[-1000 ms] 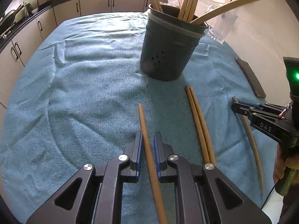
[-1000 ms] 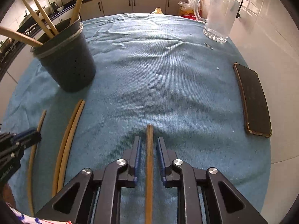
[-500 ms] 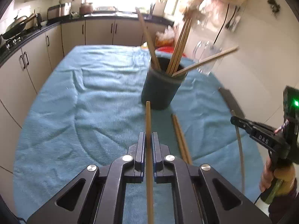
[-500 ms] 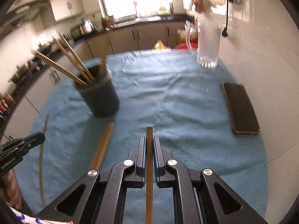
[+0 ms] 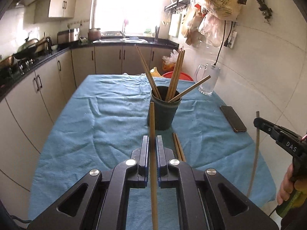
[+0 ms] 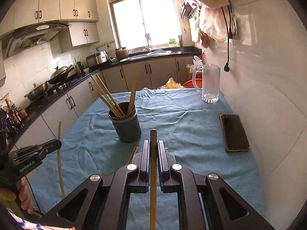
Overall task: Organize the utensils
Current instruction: 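Lift the held chopsticks with both tools and lower them into the holder cup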
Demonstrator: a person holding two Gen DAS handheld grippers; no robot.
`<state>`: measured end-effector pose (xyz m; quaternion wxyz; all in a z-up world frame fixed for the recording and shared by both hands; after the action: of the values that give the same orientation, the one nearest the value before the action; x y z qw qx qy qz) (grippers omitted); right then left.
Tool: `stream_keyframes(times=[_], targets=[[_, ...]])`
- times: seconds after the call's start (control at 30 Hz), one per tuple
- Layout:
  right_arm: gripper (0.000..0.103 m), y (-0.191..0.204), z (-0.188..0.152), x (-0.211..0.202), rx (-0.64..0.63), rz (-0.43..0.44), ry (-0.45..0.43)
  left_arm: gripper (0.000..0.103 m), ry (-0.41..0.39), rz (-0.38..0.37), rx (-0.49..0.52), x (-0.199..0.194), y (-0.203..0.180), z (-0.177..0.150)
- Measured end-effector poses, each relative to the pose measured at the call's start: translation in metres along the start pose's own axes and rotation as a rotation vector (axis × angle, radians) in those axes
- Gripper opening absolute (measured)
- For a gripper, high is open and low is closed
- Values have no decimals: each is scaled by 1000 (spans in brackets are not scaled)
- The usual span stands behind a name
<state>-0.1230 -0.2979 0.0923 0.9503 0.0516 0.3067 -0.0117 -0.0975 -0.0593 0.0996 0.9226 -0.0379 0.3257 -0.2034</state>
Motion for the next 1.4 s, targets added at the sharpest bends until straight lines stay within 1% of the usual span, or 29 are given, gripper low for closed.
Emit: stream_keyframes(times=[0.27, 0.57, 0.9, 0.97, 1.1, 1.4], targets=[[7, -1, 3, -17, 13, 7, -43, 6, -43, 42, 49, -14, -7, 3], [7, -2, 10, -27, 22, 18, -75, 6, -72, 36, 75, -24, -13, 11], [7, -6, 26, -33, 33, 24, -104, 6, -76, 44, 89, -20, -16, 25], [7, -9, 30, -33, 39, 24, -111, 6, -78, 38, 85, -19, -15, 30], [7, -14, 42, -30, 53, 23, -120, 6, -85, 2, 59, -20, -13, 45], [7, -19, 74, -21, 73, 27, -134, 6, -134, -38, 4, -27, -2, 84]])
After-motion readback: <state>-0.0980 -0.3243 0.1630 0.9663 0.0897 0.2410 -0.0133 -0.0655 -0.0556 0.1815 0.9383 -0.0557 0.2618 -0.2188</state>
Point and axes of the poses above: each gripper's, at about its wrist camera, not at the fingertips, and x roughly the way its jaws point, y to its left, z to its top, the point moved 5 cm from there along x, roughly the way its jaws point, and after that the axes turned 8 degrees about -z, right-handed, at the moved point
